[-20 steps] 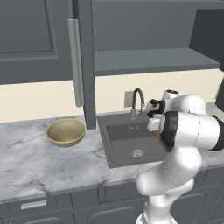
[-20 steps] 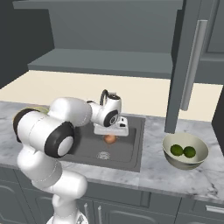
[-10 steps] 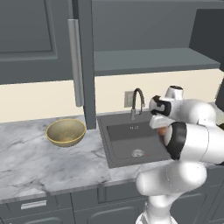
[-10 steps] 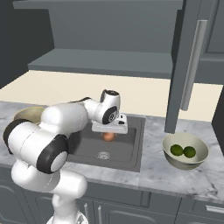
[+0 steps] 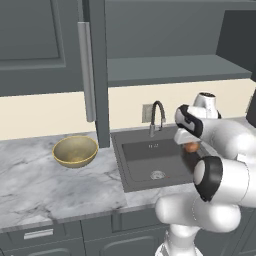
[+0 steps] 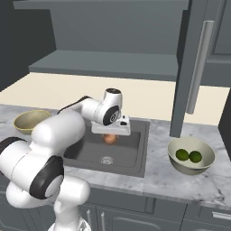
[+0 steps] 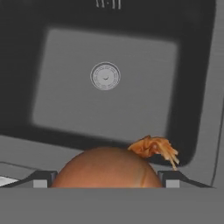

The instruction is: Pick the limes from the cabinet and place them in one bowl. Pick the onion from the sink and place it in the other bowl.

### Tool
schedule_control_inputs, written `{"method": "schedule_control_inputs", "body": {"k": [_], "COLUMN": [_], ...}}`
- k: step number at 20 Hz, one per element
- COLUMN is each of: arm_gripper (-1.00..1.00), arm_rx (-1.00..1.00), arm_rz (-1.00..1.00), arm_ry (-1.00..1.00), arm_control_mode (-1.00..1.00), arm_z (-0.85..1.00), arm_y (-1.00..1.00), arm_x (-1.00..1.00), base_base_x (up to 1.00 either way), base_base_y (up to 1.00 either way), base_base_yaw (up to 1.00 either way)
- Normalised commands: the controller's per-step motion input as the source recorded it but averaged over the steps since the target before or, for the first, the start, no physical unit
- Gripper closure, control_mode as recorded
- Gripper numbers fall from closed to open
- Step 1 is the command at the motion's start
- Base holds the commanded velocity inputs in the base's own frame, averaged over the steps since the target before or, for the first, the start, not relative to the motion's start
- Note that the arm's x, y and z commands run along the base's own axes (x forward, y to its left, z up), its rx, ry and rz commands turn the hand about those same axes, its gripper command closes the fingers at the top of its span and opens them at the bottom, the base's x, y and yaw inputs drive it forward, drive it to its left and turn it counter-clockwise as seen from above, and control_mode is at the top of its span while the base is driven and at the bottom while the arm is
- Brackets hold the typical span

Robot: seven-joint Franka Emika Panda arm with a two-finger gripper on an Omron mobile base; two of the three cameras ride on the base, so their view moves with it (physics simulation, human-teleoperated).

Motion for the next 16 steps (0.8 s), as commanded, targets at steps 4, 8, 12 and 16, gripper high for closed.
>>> {"method": "schedule_control_inputs", "body": {"k": [4, 8, 12, 16], "arm_gripper": [1.00, 1.00, 1.00, 1.00], "arm_rx": [0.00, 0.00, 0.00, 0.00], "arm_rz": [0.00, -0.01, -0.03, -0.04], "arm_ry": [0.00, -0.03, -0.05, -0.10], "arm_control_mode": [-1.00, -1.00, -1.00, -1.00], "arm_z": [0.32, 0.27, 0.26, 0.20], "arm_y": [0.01, 0.03, 0.07, 0.18], "arm_x": [-0.30, -0.32, -0.32, -0.25], "base_base_x": [0.00, 0.00, 0.00, 0.00], "base_base_y": [0.00, 0.00, 0.00, 0.00], "base_base_yaw": [0.00, 0.00, 0.00, 0.00]}}
